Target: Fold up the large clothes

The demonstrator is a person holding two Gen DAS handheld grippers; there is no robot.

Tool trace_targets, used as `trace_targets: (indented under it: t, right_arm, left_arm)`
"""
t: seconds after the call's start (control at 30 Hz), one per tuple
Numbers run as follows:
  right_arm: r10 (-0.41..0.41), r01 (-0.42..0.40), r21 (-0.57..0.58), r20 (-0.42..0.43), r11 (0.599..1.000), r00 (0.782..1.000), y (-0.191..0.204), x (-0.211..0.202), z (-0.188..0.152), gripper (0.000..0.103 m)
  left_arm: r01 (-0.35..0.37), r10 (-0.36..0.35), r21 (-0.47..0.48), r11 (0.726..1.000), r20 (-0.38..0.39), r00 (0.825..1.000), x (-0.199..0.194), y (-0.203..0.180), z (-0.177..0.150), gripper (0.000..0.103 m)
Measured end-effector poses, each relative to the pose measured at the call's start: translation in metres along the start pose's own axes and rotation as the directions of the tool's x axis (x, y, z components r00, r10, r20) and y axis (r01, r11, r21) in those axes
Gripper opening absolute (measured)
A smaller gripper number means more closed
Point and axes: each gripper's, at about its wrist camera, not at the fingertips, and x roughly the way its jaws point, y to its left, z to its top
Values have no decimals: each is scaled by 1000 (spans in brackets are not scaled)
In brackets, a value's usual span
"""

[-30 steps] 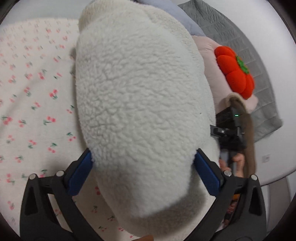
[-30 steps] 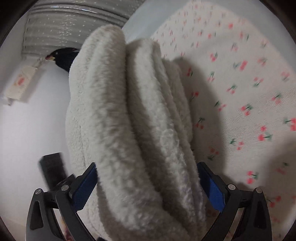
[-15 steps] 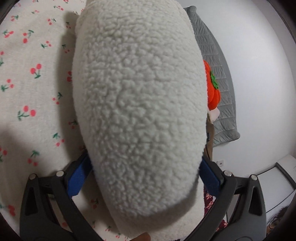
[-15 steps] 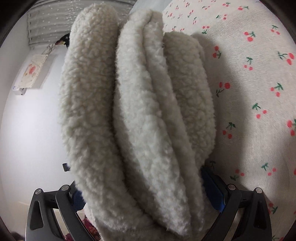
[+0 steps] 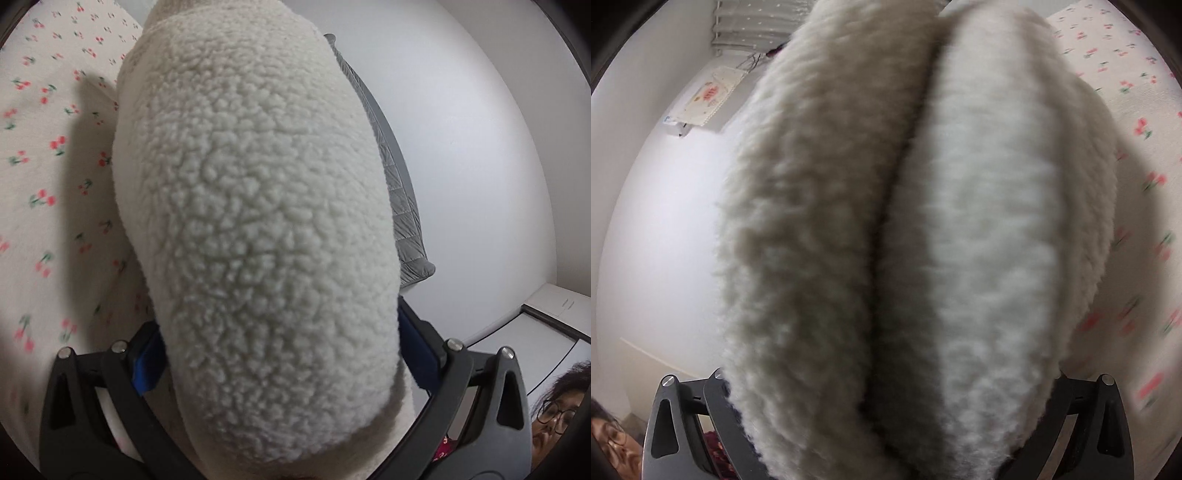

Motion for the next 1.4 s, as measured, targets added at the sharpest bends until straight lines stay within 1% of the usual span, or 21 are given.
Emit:
trace_targets:
  t: [0.1, 0.23, 0.37, 0.47, 0.57, 0.6, 0.63, 0.7, 0.77, 0.8, 0.83, 0.97, 1.03, 1.07, 1.13, 1.17, 1.2, 1.27, 1.3, 1.37, 1.4]
  right_arm:
    - [-7, 6, -9, -15, 1000, 1000, 34, 20, -4, 103]
    - [11, -11, -25, -33, 1000, 999, 68, 45, -12, 103]
    - [20, -21, -8, -52, 1000, 998, 81, 78, -16, 103]
    - [-15, 17, 24, -61, 1000, 998, 69, 102, -18, 103]
    - [-128, 134, 65, -87, 989, 988, 40, 133, -19, 103]
    - [-140, 148, 83, -97, 986, 985, 26, 142, -22, 103]
    - [-87, 95, 101, -83, 990, 993, 19, 146, -23, 103]
    - [-65, 68, 112, -32, 991, 997, 15, 142, -18, 103]
    - [-99, 103, 119, -37, 988, 994, 17, 140, -14, 103]
    - [-138, 142, 121, -45, 982, 989, 21, 132, -10, 103]
    - [-168, 172, 114, -48, 978, 985, 26, 129, -6, 103]
    - [-292, 293, 24, -33, 956, 956, 51, 101, 1, 103]
    - [-355, 355, 1, -7, 935, 935, 63, 85, 0, 103]
    - [-380, 380, -9, 5, 925, 925, 67, 76, 4, 103]
    - [-436, 438, -55, 37, 897, 899, 76, 58, -1, 103]
    - [-466, 469, -81, 55, 879, 883, 85, 55, -8, 103]
    - [-486, 491, -100, 71, 865, 871, 88, 58, -11, 103]
    - [-537, 549, -142, 116, 824, 836, 106, 70, -24, 103]
    - [-563, 582, -163, 152, 797, 813, 113, 69, -27, 103]
    - [-595, 624, -193, 191, 757, 781, 121, 74, -40, 103]
    - [-614, 651, -213, 219, 729, 759, 128, 75, -47, 103]
  left_arm:
    - [-22, 22, 1, 1000, 14, 1000, -37, -23, -22, 103]
    - [-58, 57, 10, 998, 37, 998, -72, -52, -65, 103]
    - [-94, 95, -15, 995, 54, 994, -110, -61, -96, 103]
    - [-145, 148, -49, 988, 49, 988, -127, -45, -113, 103]
    - [-241, 246, -128, 962, 19, 969, -135, -1, -131, 103]
    - [-217, 223, -145, 965, 22, 975, -137, 12, -139, 103]
    - [-162, 171, -156, 974, 44, 984, -140, 19, -147, 103]
    - [-150, 164, -147, 978, 87, 983, -141, 16, -157, 103]
    - [-177, 191, -151, 973, 87, 978, -139, 7, -161, 103]
    - [-199, 213, -153, 968, 79, 974, -135, 0, -160, 103]
    - [-226, 239, -153, 962, 73, 968, -132, -9, -154, 103]
    - [-342, 351, -137, 930, 50, 935, -138, -35, -159, 103]
    - [-381, 392, -139, 914, 63, 918, -147, -50, -165, 103]
    - [-409, 421, -137, 902, 75, 904, -154, -59, -171, 103]
    - [-503, 512, -103, 858, 102, 853, -166, -85, -180, 103]
    - [-573, 578, -76, 816, 119, 807, -170, -100, -188, 103]
    - [-624, 627, -64, 778, 133, 768, -164, -112, -178, 103]
    - [-719, 714, -36, 694, 160, 681, -191, -126, -186, 103]
    - [-762, 753, -23, 648, 176, 635, -204, -134, -196, 103]
    - [-824, 805, 7, 567, 206, 556, -208, -145, -206, 103]
    - [-855, 831, 28, 518, 220, 511, -208, -156, -215, 103]
